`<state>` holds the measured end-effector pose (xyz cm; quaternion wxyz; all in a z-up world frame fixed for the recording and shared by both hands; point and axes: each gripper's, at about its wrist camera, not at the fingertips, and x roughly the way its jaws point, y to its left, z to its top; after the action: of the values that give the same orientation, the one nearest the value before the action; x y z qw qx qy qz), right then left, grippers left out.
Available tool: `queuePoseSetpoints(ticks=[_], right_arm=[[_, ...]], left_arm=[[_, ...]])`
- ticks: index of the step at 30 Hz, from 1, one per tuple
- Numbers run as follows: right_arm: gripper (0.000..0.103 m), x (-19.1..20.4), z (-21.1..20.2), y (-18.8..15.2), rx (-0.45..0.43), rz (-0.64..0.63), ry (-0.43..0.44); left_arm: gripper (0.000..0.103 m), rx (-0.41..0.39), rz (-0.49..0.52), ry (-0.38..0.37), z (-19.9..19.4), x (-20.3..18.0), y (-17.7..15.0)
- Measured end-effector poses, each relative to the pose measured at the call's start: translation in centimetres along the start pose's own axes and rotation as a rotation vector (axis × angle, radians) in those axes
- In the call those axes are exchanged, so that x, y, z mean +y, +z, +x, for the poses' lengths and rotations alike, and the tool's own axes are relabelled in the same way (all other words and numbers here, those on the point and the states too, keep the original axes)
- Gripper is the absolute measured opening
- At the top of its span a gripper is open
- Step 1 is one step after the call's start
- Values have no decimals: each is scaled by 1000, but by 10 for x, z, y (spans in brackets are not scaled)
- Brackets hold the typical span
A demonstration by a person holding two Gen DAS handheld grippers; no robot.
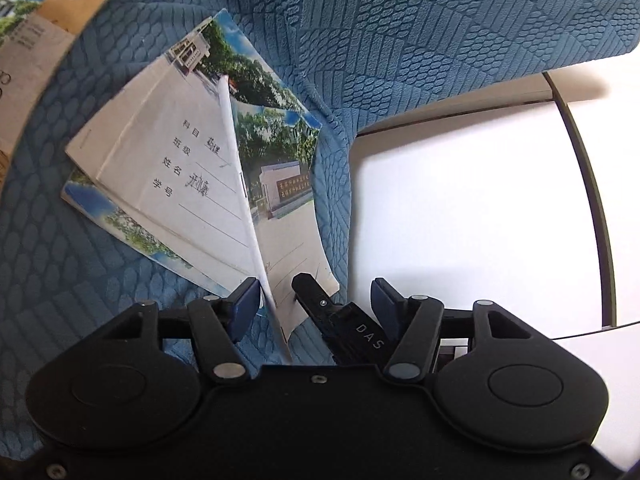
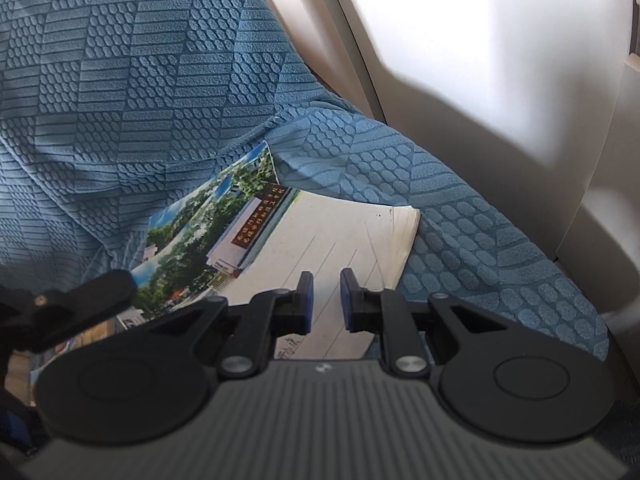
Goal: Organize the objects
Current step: 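Close the left gripper on the edge of the top white booklet, then lift the white booklet upright with the left gripper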
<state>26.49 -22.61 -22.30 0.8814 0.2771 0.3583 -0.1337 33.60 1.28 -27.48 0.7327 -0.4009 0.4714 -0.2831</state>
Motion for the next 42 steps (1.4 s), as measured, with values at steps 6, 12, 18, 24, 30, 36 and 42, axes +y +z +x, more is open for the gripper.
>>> queuePoseSetpoints(ticks=[6,12,18,24,30,36,42], right_arm=[[15,-8,-2,0,8,56,27],[15,-13,-3,2,25,97,54],[26,-39,-13,4,15,289,170],[47,-50,-22,0,3,425,264],[57,-59,-15,-5,50,524,259],[57,-60,1,-6,88,565,285],[57,-59,7,-2,62,569,281]], left_arm=[[29,60,-3,91,22,1,-3],[7,61,-43,129,25,4,-5],[5,46,-110,100,17,11,3],[4,51,-160,42,14,11,8],[4,82,-170,4,17,7,9],[2,82,-178,17,17,8,10],[1,55,-214,35,11,13,14]])
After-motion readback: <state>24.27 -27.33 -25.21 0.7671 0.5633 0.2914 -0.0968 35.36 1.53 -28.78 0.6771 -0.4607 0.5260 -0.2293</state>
